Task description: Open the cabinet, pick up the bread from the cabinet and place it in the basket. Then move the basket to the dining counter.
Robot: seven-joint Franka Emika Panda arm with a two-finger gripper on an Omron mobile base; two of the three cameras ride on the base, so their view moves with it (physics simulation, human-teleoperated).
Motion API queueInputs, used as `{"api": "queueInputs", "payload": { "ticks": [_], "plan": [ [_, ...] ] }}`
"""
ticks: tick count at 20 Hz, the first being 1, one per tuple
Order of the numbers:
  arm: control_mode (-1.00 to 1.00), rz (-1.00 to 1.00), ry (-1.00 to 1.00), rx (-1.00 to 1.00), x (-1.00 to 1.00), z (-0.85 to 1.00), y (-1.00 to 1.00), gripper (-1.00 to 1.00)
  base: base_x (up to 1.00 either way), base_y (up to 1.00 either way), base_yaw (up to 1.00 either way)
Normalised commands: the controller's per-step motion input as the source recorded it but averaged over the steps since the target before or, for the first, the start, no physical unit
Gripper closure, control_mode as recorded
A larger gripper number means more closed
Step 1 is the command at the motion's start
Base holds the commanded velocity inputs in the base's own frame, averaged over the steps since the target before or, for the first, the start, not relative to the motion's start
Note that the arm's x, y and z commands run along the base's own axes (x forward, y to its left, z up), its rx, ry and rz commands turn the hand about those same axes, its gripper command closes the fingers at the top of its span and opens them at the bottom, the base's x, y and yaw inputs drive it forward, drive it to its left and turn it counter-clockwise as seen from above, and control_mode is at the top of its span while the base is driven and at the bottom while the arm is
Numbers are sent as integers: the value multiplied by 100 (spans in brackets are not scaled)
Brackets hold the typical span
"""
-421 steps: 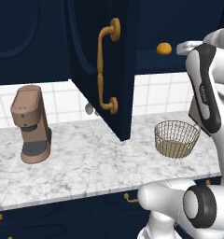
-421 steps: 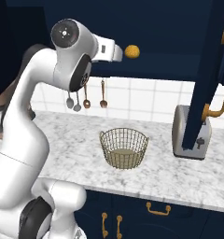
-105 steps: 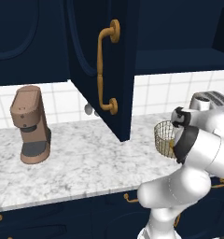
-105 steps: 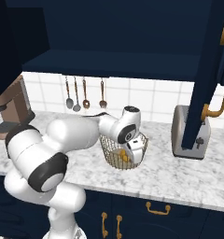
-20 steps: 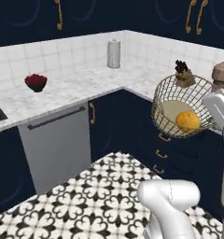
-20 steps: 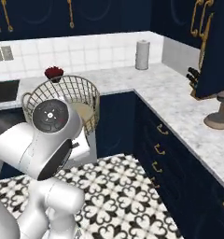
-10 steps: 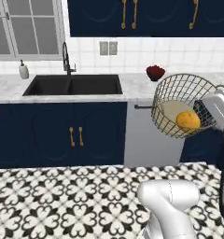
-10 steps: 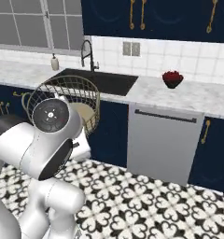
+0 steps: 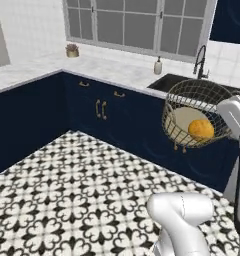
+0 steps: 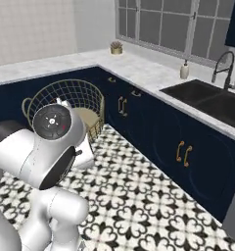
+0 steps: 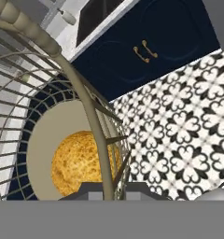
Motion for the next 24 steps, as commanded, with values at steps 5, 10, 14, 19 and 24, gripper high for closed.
{"api": "queueInputs", "payload": {
  "ticks": [5, 10, 14, 19, 24],
  "plan": [
    [100, 0, 0, 0, 0, 0, 0, 100, 69, 0, 96],
    [100, 0, 0, 0, 0, 0, 0, 100, 100, 0, 69],
    [100, 0, 0, 0, 0, 0, 0, 100, 100, -5, 49],
    [100, 0, 0, 0, 0, 0, 0, 100, 100, -17, 41],
    [100, 0, 0, 0, 0, 0, 0, 100, 100, -36, 29]
  ]
}}
